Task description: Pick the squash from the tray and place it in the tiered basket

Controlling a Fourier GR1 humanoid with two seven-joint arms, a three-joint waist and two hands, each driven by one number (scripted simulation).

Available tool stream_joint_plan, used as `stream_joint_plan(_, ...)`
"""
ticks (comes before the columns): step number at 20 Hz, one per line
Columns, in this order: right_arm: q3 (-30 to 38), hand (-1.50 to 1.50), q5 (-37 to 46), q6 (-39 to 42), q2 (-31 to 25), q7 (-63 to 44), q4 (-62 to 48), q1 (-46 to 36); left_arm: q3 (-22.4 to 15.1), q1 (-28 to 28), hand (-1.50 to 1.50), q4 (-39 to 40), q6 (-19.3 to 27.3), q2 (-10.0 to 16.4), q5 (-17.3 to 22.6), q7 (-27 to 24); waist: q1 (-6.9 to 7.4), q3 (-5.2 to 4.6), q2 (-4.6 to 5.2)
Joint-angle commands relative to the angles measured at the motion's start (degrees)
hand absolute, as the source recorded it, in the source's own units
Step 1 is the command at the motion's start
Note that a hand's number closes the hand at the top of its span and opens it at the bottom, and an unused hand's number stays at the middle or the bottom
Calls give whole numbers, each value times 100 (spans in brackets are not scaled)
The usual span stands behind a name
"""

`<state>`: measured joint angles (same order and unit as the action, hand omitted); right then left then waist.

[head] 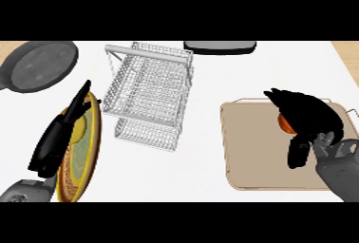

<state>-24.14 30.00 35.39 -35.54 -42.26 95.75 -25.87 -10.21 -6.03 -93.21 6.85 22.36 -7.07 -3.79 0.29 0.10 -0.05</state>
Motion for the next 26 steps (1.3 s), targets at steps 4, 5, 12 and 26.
stream_joint_plan(4,130,-150,289,603,-123,253,196,523,37,52,0,-328,-178,-162,-189,351,-44,-10,-7)
stream_joint_plan(5,316,-150,286,773,-135,289,51,392,180,-105,0,-57,-214,-208,-164,201,-41,-11,0)
stream_joint_plan(12,722,-150,1015,411,24,891,-488,183,437,343,0,34,-456,-259,-206,-368,0,-11,7)
stream_joint_plan(26,1310,-150,1920,19,409,1935,-1182,363,497,-89,0,56,-607,-750,-766,61,-15,-11,7)
